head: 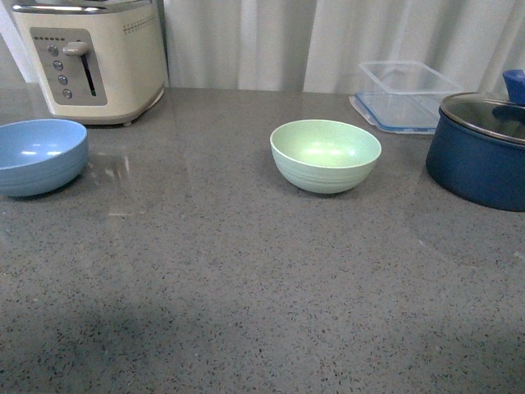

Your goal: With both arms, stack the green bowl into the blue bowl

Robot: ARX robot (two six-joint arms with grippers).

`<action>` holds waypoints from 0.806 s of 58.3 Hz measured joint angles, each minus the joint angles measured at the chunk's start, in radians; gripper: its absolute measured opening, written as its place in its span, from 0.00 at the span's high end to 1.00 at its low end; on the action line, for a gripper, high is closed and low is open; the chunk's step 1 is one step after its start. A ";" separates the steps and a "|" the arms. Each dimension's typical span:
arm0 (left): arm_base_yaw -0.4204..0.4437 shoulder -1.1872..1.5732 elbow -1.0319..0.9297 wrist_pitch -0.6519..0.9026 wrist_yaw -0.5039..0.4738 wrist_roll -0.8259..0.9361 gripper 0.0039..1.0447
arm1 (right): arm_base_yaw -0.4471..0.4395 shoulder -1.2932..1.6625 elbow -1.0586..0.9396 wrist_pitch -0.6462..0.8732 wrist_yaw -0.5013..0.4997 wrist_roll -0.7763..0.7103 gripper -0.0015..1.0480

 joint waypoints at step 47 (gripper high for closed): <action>0.140 1.167 0.887 -0.353 0.202 -0.415 0.06 | 0.000 0.000 0.000 0.000 0.000 0.000 0.10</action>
